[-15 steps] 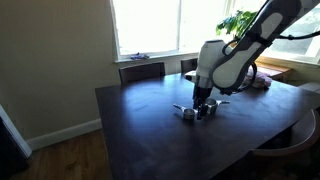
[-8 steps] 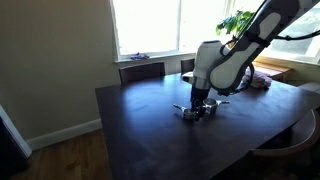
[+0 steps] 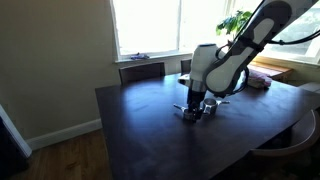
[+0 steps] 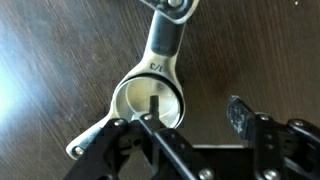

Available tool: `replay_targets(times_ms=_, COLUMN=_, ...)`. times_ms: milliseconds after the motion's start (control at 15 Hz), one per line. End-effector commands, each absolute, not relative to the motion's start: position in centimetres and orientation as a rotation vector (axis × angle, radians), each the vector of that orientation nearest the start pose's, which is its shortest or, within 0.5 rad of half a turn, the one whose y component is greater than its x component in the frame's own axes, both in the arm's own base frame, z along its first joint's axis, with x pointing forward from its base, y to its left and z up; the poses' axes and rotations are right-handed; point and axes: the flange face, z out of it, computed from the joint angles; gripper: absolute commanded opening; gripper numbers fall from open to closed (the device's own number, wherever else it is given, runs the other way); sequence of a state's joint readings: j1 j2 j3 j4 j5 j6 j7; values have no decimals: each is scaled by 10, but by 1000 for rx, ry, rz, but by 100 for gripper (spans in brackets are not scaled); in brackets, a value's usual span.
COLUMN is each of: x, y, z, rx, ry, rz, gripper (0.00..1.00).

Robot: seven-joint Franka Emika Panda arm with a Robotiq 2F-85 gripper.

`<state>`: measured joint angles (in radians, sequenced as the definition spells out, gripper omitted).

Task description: Stack the cups

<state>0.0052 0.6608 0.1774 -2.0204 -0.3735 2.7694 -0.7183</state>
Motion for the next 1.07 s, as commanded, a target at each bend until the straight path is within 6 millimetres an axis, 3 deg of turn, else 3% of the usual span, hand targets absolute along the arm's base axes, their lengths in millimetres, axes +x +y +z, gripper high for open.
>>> replay_targets(times_ms=0, x=595, y=121, z=124, rx=-2616, ry=-1895, rz=-137, gripper=74)
replay_targets(times_ms=67, x=596, y=120, z=122, rx=-2614, ry=-1893, rz=-136, gripper=74)
replay_targets(times_ms=133, x=597, y=120, z=120, rx=-2613, ry=-1888, rz=-128, gripper=49)
replay_targets(times_ms=267, x=599, y=120, z=116, rx=-2620, ry=-1866, rz=-114, gripper=43)
replay_targets(times_ms=600, x=604, y=119, z=118, rx=-2622, ry=-1852, rz=-105, gripper=10)
replay_targets(times_ms=867, x=608, y=117, z=121, rx=-2636, ry=-1814, rz=-75, gripper=5)
replay_targets(times_ms=1000, x=610, y=115, z=121, rx=-2644, ry=-1787, rz=-55, gripper=10)
